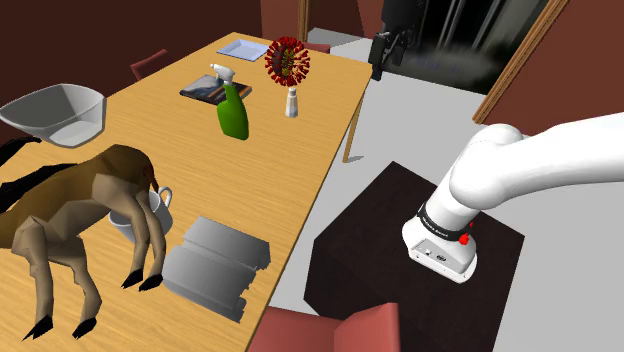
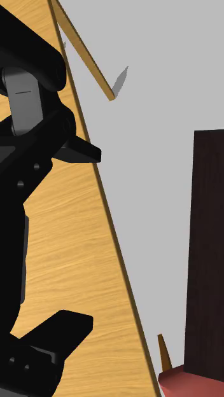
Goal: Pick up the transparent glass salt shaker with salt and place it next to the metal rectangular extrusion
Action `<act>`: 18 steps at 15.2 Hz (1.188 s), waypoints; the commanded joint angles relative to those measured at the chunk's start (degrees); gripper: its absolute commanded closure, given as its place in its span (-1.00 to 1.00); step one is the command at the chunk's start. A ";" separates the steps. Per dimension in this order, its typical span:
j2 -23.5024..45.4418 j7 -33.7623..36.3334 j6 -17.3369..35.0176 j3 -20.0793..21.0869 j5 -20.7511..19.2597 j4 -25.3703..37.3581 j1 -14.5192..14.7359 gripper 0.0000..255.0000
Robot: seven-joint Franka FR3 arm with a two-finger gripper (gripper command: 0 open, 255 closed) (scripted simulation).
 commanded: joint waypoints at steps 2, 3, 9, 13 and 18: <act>1.85 0.05 1.80 -0.33 0.09 0.15 -0.11 -1.00; 3.75 0.09 3.56 -0.67 0.20 0.38 -0.20 -1.00; 15.86 -0.04 13.17 -2.56 1.22 3.43 -0.59 -1.00; 24.39 -0.50 18.45 -3.73 2.40 7.01 -0.71 -1.00; 35.30 -1.53 23.54 -5.06 4.55 13.17 -0.76 -1.00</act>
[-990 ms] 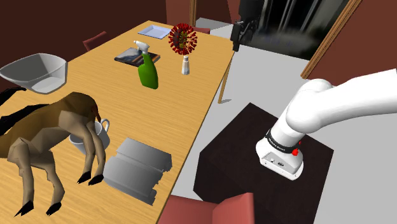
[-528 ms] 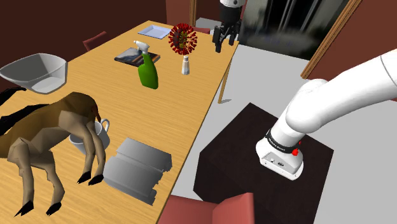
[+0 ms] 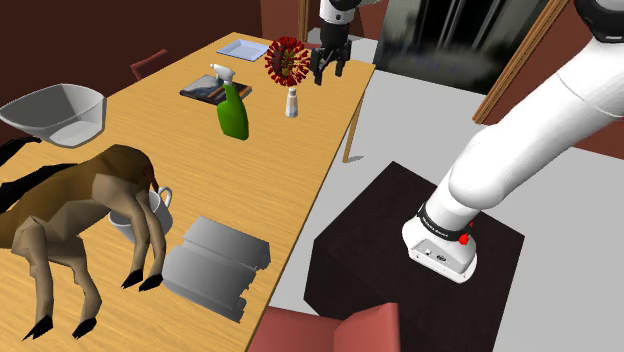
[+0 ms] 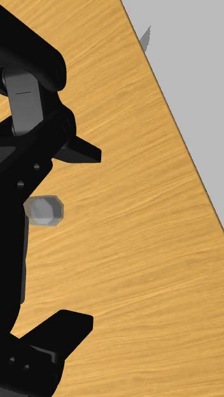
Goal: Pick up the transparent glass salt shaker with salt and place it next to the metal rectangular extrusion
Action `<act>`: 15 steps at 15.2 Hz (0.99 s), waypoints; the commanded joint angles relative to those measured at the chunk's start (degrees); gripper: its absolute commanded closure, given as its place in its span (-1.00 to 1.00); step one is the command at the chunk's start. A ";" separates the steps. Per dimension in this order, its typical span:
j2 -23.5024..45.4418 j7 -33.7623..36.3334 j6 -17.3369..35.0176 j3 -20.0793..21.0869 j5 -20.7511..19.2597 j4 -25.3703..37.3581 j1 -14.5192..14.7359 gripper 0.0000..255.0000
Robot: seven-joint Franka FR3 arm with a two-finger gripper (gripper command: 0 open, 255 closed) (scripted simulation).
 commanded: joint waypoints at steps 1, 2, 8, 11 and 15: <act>4.69 -0.40 1.69 -0.41 1.06 3.16 0.01 -1.00; 6.90 -0.68 2.42 -0.61 1.62 4.69 -0.04 -1.00; 20.27 -2.48 5.18 -1.36 5.39 15.49 -0.71 -1.00; 27.10 -3.29 5.51 -1.41 7.35 22.04 -1.34 -1.00; 31.52 -3.72 6.71 -1.24 8.51 25.28 -1.77 -1.00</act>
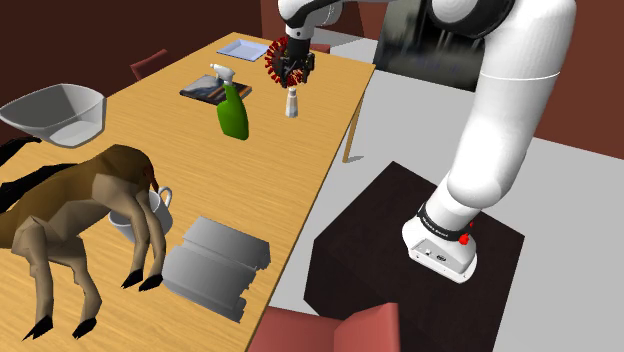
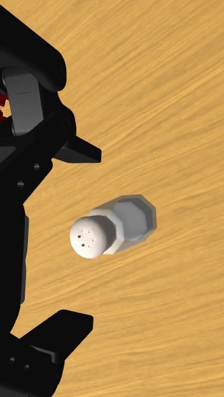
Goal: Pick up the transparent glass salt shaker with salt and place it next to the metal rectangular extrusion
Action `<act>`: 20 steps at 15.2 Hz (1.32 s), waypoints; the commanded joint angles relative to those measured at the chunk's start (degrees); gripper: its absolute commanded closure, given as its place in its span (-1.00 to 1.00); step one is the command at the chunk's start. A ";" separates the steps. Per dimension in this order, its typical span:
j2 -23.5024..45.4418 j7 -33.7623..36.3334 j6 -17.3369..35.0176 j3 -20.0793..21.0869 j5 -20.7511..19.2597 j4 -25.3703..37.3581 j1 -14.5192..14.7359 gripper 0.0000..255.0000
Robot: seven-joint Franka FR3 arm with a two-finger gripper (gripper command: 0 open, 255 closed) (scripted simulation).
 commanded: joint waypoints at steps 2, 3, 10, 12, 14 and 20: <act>1.45 -0.16 1.88 0.13 0.34 -0.39 -0.01 -1.00; 1.76 -0.20 2.53 0.17 0.41 -0.74 0.01 -1.00; 2.59 -0.32 4.21 0.27 0.59 -1.58 0.05 -1.00; 2.59 -0.32 4.21 0.27 0.59 -1.58 0.05 -1.00; 2.59 -0.32 4.20 0.27 0.59 -1.58 0.05 1.00; 2.59 -0.32 4.19 0.26 0.59 -1.57 0.05 1.00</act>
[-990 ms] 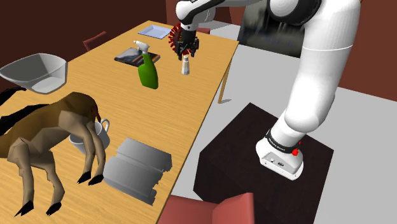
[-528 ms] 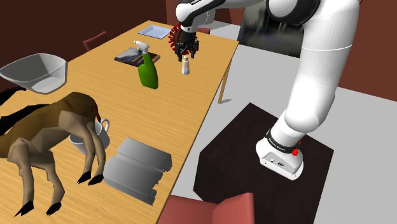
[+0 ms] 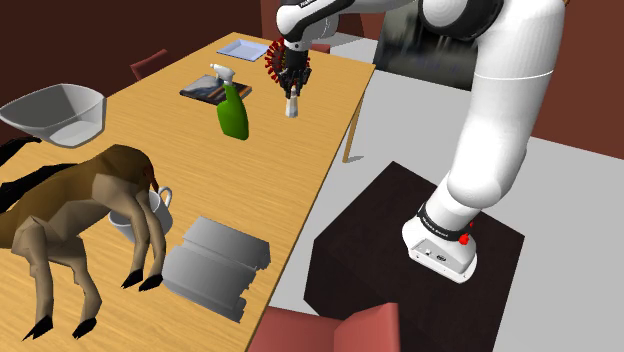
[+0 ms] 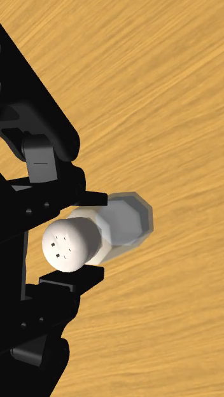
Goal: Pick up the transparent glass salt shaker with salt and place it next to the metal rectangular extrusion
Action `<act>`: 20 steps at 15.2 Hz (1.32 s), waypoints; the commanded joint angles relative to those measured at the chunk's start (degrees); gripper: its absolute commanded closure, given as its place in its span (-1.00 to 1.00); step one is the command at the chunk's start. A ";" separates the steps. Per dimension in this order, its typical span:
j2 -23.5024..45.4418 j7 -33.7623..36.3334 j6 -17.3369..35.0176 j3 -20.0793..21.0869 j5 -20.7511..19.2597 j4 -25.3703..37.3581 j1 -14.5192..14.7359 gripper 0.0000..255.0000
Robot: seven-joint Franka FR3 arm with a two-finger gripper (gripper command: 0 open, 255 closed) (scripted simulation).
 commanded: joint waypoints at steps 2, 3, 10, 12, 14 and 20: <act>0.01 0.00 -0.01 0.01 0.00 0.00 0.00 1.00; 0.01 0.00 0.01 0.01 0.00 -0.02 0.01 1.00; -2.03 0.58 -4.62 -0.16 -0.49 2.60 0.06 1.00; -2.52 0.73 -5.97 -0.20 -0.61 3.48 0.06 1.00; -2.97 0.88 -7.34 -0.24 -0.73 4.41 0.06 1.00; -4.03 1.31 -11.54 -0.32 -1.01 7.57 0.05 1.00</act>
